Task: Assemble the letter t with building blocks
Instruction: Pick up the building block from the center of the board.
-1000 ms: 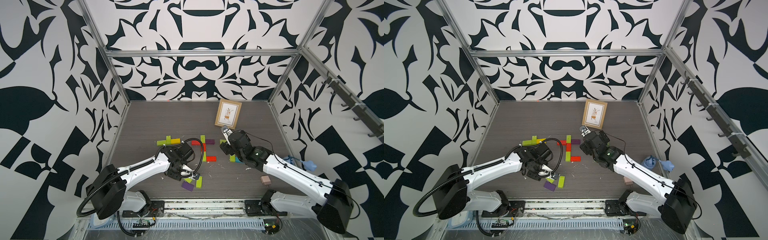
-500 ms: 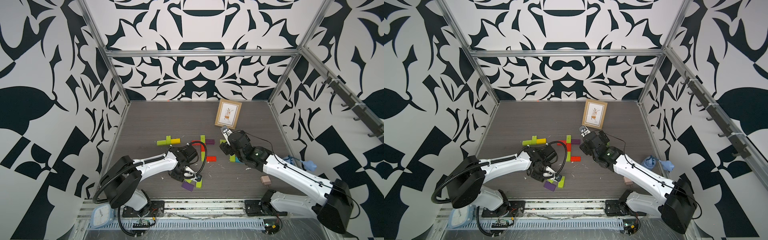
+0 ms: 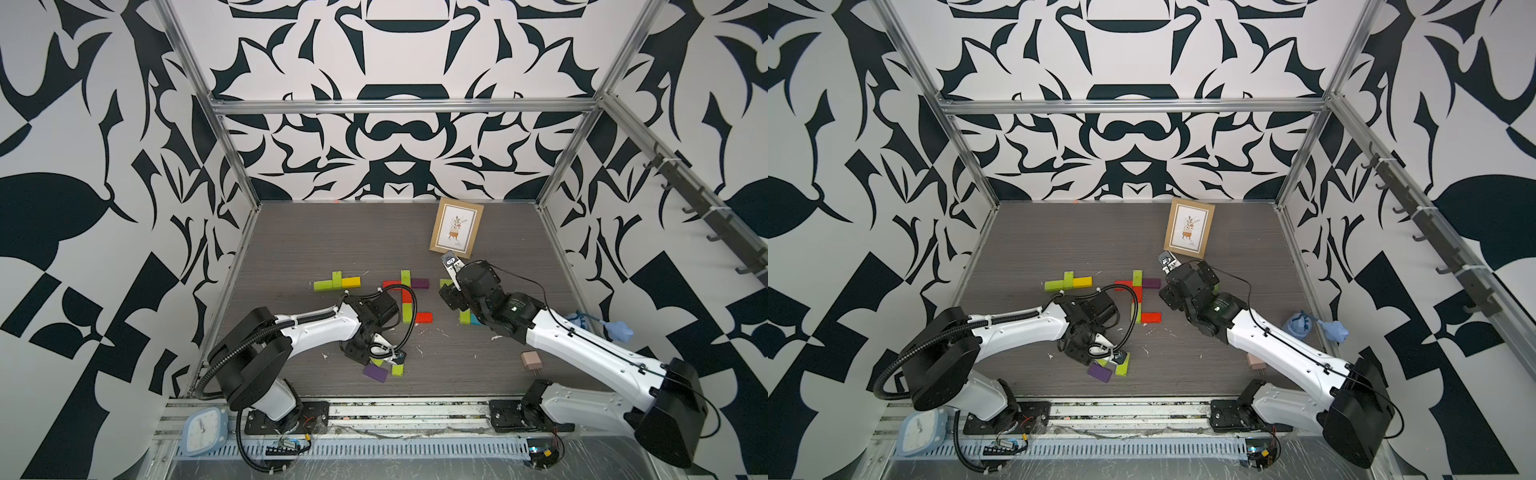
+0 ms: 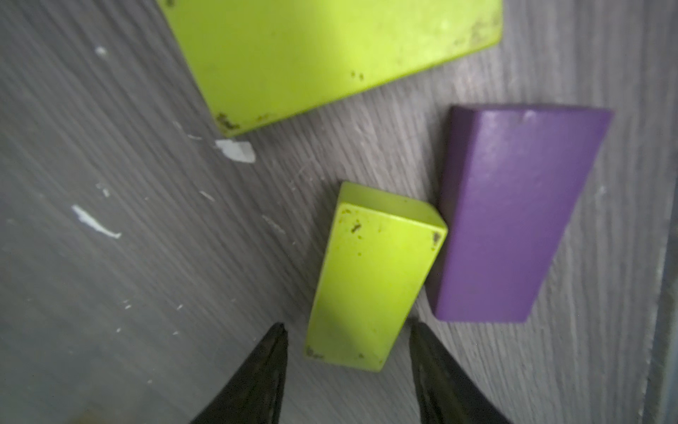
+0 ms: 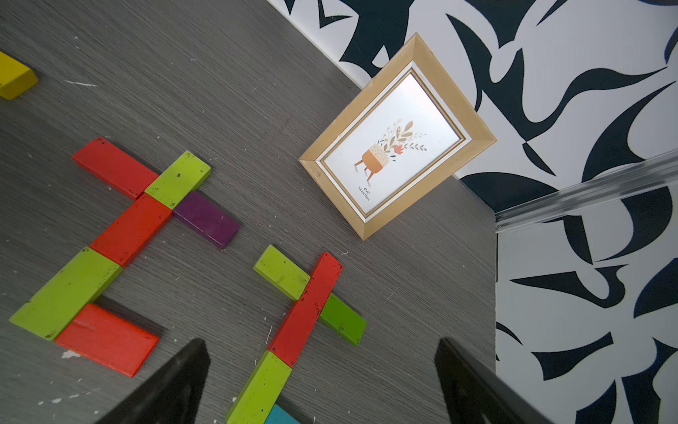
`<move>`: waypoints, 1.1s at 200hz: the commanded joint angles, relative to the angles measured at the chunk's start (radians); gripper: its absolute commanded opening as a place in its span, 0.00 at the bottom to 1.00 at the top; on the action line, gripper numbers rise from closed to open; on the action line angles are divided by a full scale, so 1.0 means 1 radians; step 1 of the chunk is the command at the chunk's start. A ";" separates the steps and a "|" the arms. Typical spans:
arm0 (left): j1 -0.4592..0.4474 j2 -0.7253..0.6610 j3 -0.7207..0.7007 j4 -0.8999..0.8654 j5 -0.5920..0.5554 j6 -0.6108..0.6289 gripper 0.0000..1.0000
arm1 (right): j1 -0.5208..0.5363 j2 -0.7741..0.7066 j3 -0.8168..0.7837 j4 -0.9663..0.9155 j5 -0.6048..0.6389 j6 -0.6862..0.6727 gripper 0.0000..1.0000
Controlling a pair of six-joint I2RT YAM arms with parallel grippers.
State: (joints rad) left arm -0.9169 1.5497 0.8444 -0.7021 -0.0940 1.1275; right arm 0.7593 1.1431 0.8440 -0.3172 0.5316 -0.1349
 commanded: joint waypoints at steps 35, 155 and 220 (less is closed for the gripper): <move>-0.021 0.044 0.054 -0.012 0.042 0.009 0.55 | 0.006 -0.028 0.022 0.013 0.005 -0.001 1.00; -0.057 0.093 0.091 -0.045 0.092 -0.016 0.45 | 0.008 -0.029 0.021 0.009 0.008 -0.001 1.00; -0.057 0.087 0.091 -0.027 0.089 -0.046 0.29 | 0.008 -0.025 0.022 0.010 0.009 -0.003 1.00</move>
State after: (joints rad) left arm -0.9699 1.6356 0.9218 -0.7071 -0.0288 1.0893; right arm 0.7612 1.1378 0.8440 -0.3172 0.5316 -0.1352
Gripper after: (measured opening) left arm 0.334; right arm 0.995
